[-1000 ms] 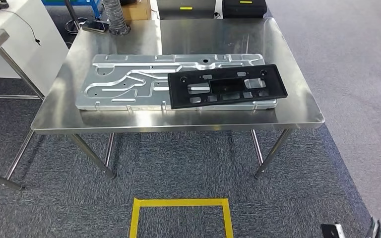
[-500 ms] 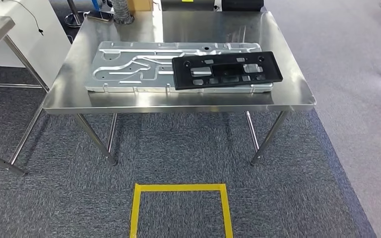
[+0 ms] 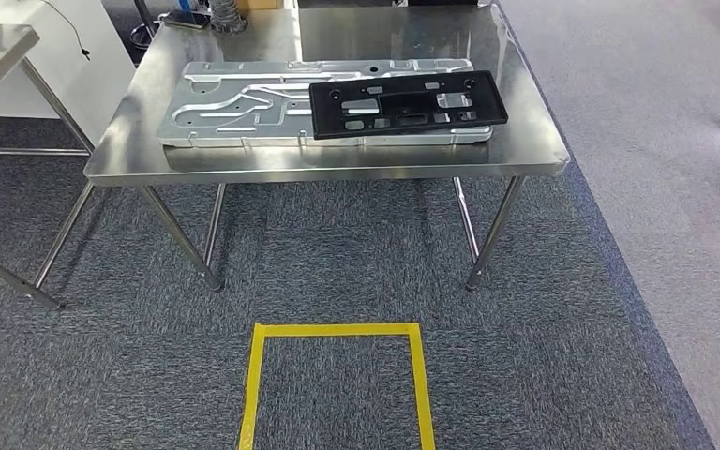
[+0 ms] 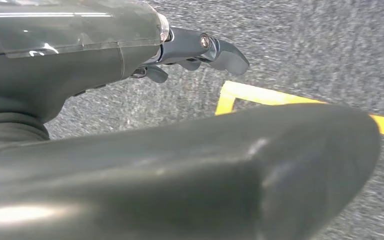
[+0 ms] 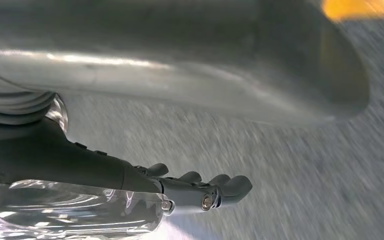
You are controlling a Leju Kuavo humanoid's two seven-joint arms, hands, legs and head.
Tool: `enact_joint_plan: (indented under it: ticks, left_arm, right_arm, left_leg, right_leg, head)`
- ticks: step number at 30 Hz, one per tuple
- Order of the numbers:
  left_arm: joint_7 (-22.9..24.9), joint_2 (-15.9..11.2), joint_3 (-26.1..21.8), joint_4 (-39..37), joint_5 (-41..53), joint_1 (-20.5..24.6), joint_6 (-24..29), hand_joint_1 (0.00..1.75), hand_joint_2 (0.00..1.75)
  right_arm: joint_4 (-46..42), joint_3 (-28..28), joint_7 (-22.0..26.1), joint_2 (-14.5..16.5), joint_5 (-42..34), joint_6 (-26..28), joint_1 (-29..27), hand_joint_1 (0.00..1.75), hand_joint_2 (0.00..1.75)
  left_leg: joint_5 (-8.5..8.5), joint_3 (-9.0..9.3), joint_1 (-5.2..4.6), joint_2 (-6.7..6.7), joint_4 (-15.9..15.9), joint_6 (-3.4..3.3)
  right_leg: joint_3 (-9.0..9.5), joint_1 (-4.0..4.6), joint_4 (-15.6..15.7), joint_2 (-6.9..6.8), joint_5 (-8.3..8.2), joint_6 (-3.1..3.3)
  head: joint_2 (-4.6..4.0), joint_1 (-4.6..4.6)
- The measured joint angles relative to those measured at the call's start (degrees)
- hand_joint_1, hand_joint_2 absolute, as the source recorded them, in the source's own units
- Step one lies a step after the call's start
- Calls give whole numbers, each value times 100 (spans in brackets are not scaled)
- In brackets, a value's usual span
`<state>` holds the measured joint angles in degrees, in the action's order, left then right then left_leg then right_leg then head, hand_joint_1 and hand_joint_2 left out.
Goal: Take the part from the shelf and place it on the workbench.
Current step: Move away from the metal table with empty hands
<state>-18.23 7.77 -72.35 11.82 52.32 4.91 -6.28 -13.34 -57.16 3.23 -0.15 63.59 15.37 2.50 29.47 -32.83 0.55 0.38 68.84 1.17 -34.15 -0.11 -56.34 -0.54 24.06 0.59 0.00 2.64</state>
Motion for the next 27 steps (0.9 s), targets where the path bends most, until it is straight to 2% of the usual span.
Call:
enact_joint_plan:
  ticks: [1, 2, 3, 4, 5, 6, 7, 8, 10, 11, 12, 13, 14, 15, 16, 17, 18, 19, 21, 22, 23, 25, 26, 27]
  left_arm:
    - [-4, -3, 3, 0, 16, 16, -9, 0, 0]
    - [-7, -5, 8, 0, 31, 36, -18, 0, 0]
    - [-9, -8, 15, 0, 43, 54, -26, 0, 0]
    - [-9, -8, 21, 0, 54, 65, -33, 0, 0]
    - [-7, -6, 26, -1, 64, 63, -36, 0, 0]
    - [-2, -4, 29, -1, 71, 57, -36, 0, 0]
    - [4, -2, 30, -2, 82, 51, -36, 0, 0]
    - [7, -1, 31, -2, 94, 46, -35, 0, 0]
    - [10, -2, 31, -2, 109, 44, -31, 0, 0]
    - [11, -2, 31, -2, 112, 42, -30, 0, 0]
    - [11, -2, 32, -2, 112, 41, -31, 0, 0]
    - [11, -1, 32, -2, 113, 41, -31, 0, 0]
    - [10, 0, 33, -2, 113, 41, -32, 0, 0]
    - [8, 0, 33, -2, 114, 41, -33, 0, 0]
    - [6, 1, 33, -2, 113, 42, -33, 0, 0]
    - [3, 1, 33, -2, 113, 43, -34, 0, 0]
    - [-1, 1, 33, -2, 112, 45, -35, 0, 0]
    - [-4, 1, 33, -2, 110, 45, -35, 0, 0]
    - [-8, 0, 33, -2, 105, 37, -34, 0, 0]
    - [-8, 0, 33, -2, 101, 30, -29, 0, 0]
    - [-8, 2, 32, -3, 97, 23, -19, 0, 0]
    - [-4, 7, 31, -3, 84, 21, 9, 0, 0]
    - [-1, 9, 31, -4, 75, 21, 24, 0, 0]
    - [7, 10, 31, -4, 67, 22, 41, 0, 0]
  right_arm:
    - [17, 0, -45, 32, -16, -99, 8, 0, 0]
    - [31, 0, -70, 62, -27, -182, 17, 0, 0]
    - [42, 0, -82, 89, -34, -253, 28, 0, 0]
    - [51, 0, -81, 112, -44, -313, 35, 0, 0]
    - [59, 0, -69, 124, -59, -356, 38, 0, 0]
    - [65, 0, -46, 137, -78, -384, 40, 0, 0]
    - [70, 0, -13, 145, -96, -398, 36, 0, 0]
    - [74, 0, 25, 149, -108, -404, 30, 0, 0]
    - [79, 0, 88, 153, -115, -411, 30, 0, 0]
    - [80, 0, 108, 153, -115, -416, 33, 0, 0]
    - [81, 0, 119, 153, -116, -424, 37, 0, 0]
    - [82, 0, 124, 153, -116, -438, 40, 0, 0]
    - [82, 0, 125, 153, -115, -459, 42, 0, 0]
    - [82, 0, 125, 152, -112, -482, 46, 0, 0]
    - [82, 0, 125, 151, -108, -503, 54, 0, 0]
    - [83, 0, 124, 151, -105, -521, 64, 0, 0]
    - [84, 0, 122, 151, -103, -543, 72, 0, 0]
    - [86, 0, 116, 151, -106, -574, 76, 0, 0]
    - [96, -2, 99, 151, -124, -659, 69, 0, 0]
    - [100, -3, 87, 152, -146, -712, 70, 0, 0]
    - [104, -9, 70, 152, -180, -765, 72, 0, 0]
    - [106, -34, 27, 153, -267, -866, 79, 0, 0]
    - [106, -56, 10, 153, -306, -907, 78, 0, 0]
    - [106, -79, 0, 153, -338, -940, 78, 0, 0]
  left_leg:
    - [1, 368, -15, -3, -490, -42]
    - [74, 669, -31, -5, -926, -87]
    - [161, 863, -49, -7, -1237, -129]
    - [211, 940, -69, -5, -1404, -167]
    - [181, 910, -67, 0, -1434, -209]
    - [115, 855, -62, 13, -1440, -252]
    - [42, 789, -53, 26, -1445, -297]
    - [-40, 706, -41, 37, -1456, -335]
    - [-181, 525, -42, 46, -1448, -372]
    - [-251, 426, -44, 47, -1434, -371]
    - [-317, 322, -44, 49, -1409, -363]
    - [-378, 213, -42, 50, -1374, -351]
    - [-431, 100, -38, 50, -1330, -334]
    - [-477, -2, -34, 49, -1281, -313]
    - [-515, -95, -38, 47, -1228, -287]
    - [-556, -168, -42, 48, -1183, -256]
    - [-599, -215, -47, 50, -1154, -224]
    - [-647, -248, -50, 53, -1141, -191]
    - [-705, -291, -40, 47, -1130, -122]
    - [-615, -338, -33, 34, -1061, -91]
    - [-416, -407, -27, 22, -886, -60]
    - [156, -607, -10, 7, -203, -16]
    - [354, -693, -3, 6, 194, 0]
    - [412, -734, 2, 6, 494, 9]
  right_leg:
    - [-70, 13, -33, 3, -48, -18]
    - [-116, 21, -57, 1, -99, -42]
    - [-142, 24, -69, -2, -151, -70]
    - [-157, 24, -64, -5, -205, -103]
    - [-172, 20, -49, -6, -262, -138]
    - [-206, 9, -62, 4, -244, -169]
    - [-260, -1, -148, 14, -113, -197]
    - [-341, -10, -344, 25, 132, -224]
    - [-515, -34, -1019, 31, 766, -265]
    - [-566, -42, -1383, 32, 952, -286]
    - [-555, -52, -1633, 32, 982, -303]
    - [-466, -62, -1720, 31, 879, -315]
    - [-276, -74, -1599, 31, 706, -321]
    - [6, -83, -1285, 31, 560, -321]
    - [343, -80, -840, 31, 525, -312]
    - [638, -72, -400, 34, 572, -282]
    - [831, -59, -82, 38, 648, -248]
    - [914, -41, 94, 42, 710, -206]
    - [852, -42, 128, 32, 654, -109]
    - [798, -48, 128, 21, 602, -55]
    - [735, -57, 134, 9, 540, -5]
    - [583, -47, 128, -2, 431, 55]
    - [504, -38, 121, -4, 379, 64]
    - [428, -30, 114, -4, 331, 66]
  head:
    - [-1, 0]
    - [-1, 0]
    - [-2, 0]
    - [-2, 0]
    - [-1, 0]
    - [0, 0]
    - [0, 0]
    - [0, -1]
    - [-1, -1]
    - [-1, -1]
    - [-1, 0]
    - [0, 0]
    - [0, 0]
    - [0, 0]
    - [0, 0]
    - [0, 0]
    - [-1, -1]
    - [-1, 0]
    - [-1, -1]
    - [-1, 0]
    - [-2, 0]
    - [-2, 0]
    - [-2, 0]
    - [-2, 0]
